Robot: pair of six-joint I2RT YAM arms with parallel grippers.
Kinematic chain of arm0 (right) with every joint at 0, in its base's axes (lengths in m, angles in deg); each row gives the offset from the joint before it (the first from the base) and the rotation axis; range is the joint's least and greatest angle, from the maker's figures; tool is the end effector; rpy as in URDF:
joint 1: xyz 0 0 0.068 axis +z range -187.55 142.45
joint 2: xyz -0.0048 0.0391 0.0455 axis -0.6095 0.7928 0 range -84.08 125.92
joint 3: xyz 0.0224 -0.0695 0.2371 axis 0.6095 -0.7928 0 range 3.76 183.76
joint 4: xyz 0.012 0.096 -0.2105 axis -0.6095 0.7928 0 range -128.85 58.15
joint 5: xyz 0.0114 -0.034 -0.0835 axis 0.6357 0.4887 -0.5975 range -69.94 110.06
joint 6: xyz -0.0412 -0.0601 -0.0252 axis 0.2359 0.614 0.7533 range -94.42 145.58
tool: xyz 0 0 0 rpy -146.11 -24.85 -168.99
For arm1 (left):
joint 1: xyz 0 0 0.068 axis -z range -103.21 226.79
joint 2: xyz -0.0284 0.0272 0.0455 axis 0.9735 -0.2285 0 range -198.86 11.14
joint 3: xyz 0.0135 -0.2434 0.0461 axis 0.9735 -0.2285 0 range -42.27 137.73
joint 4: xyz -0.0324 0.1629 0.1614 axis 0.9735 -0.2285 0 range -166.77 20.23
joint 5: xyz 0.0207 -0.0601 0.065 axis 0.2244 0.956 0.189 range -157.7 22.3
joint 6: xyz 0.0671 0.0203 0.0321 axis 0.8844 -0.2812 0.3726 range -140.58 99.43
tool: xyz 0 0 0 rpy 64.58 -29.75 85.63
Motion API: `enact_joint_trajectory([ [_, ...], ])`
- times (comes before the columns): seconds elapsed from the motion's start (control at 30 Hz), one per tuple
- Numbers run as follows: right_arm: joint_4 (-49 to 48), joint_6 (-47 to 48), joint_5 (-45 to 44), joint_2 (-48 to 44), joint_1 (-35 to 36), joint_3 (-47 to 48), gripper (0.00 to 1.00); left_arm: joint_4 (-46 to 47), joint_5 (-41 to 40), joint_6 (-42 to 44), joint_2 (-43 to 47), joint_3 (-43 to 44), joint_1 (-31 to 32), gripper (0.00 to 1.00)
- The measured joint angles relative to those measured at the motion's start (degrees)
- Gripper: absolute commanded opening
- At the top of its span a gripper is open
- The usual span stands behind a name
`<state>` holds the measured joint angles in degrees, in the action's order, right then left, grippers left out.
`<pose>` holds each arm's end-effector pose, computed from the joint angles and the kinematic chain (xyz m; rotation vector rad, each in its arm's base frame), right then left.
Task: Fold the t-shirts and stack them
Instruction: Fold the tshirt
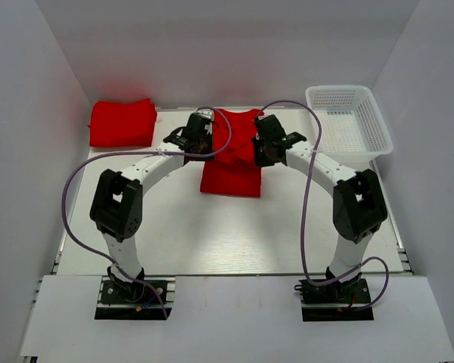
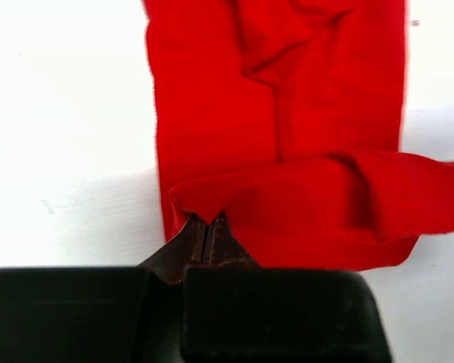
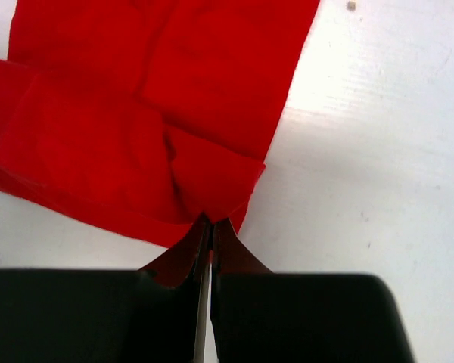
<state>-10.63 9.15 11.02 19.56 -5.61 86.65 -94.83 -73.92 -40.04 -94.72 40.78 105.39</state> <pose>0.3344 0.1964 0.2212 -0.2558 2.4072 0.1965 0.3528 -0.1843 0.2123 0.1420 2.4120 -0.2589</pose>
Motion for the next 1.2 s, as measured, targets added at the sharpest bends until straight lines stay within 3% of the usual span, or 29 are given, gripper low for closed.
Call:
enact_joint_trajectory([
  [0.83, 0.37, 2.80, 9.03, 14.16, -6.12, 12.59, 0.00, 9.66, 10.69, 5.97, -10.47, 2.16, -5.92, 0.00],
  [1.07, 0.55, 2.60, 10.34, 18.29, -6.99, 16.63, 0.00, 10.27, 13.75, 6.01, -15.85, 6.80, -7.30, 0.00],
  [1.1, 0.57, 2.49, 10.36, 18.73, -7.13, 17.27, 0.00, 10.25, 14.32, 6.01, -16.70, 7.56, -7.45, 0.02],
  [1.13, 0.57, 2.25, 10.34, 19.23, -7.26, 17.97, 0.00, 10.27, 14.80, 6.05, -17.55, 8.39, -7.50, 0.19],
  [1.2, 0.83, 1.40, 10.01, 20.39, -7.54, 19.67, 0.10, 10.08, 15.61, 6.19, -18.97, 10.10, -7.61, 0.57],
])
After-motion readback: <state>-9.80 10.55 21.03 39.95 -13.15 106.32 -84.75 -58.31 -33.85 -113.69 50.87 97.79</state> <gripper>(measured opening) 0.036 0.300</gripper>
